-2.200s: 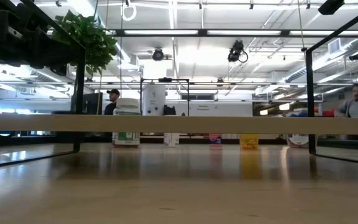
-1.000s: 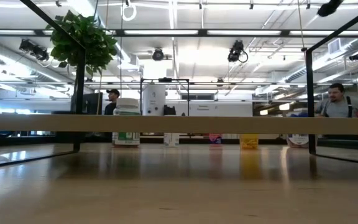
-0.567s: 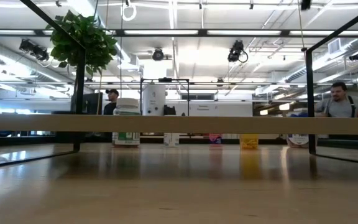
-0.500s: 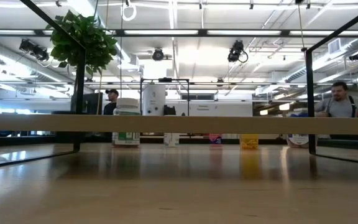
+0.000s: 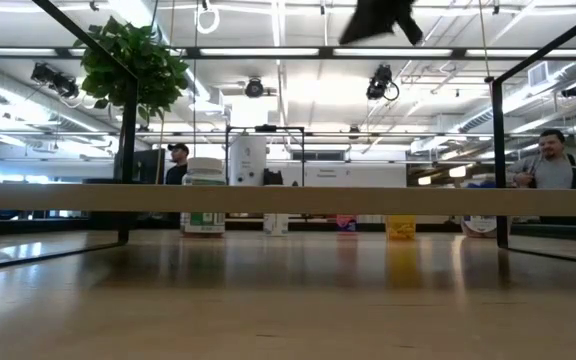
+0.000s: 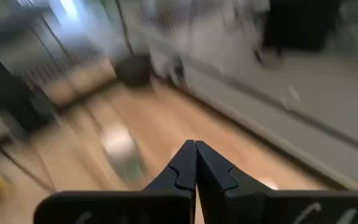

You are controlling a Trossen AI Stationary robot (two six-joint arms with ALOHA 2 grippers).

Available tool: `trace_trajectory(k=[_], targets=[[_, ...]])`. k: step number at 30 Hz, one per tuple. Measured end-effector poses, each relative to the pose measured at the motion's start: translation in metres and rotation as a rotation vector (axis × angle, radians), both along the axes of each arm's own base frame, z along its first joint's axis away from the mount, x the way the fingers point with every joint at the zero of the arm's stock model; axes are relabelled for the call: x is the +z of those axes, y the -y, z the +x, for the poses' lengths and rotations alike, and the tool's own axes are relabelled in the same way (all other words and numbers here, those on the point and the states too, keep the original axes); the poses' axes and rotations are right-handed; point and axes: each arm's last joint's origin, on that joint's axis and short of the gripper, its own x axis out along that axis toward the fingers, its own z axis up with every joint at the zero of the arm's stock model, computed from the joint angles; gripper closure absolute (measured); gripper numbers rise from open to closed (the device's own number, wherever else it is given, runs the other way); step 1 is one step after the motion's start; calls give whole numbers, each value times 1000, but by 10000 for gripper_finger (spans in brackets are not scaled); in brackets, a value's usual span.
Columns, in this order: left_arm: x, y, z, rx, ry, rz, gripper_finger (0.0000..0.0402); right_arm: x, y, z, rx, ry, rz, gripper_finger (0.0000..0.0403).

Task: Pick and place medicine bottles onto shelf by color
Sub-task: Put the orange pill bottle on the shelf

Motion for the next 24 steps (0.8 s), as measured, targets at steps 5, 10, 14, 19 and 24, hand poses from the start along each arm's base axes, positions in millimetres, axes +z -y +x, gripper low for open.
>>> trace_trajectory(k=[5,10,14,19,24], targets=[[-13,0,-1,-1,-134,-46,340,-18,-1,0,-27,-186,141,395],[-20,0,-1,0,-203,-83,331,-24,0,-1,-56,-178,232,395],[-24,0,-2,1,-237,-82,329,-27,7,-5,-101,-212,255,395],[-24,0,-2,1,-253,-43,328,-35,23,-1,-212,-186,312,395],[-25,0,-3,1,-264,-43,330,-36,27,0,-146,-209,361,395]])
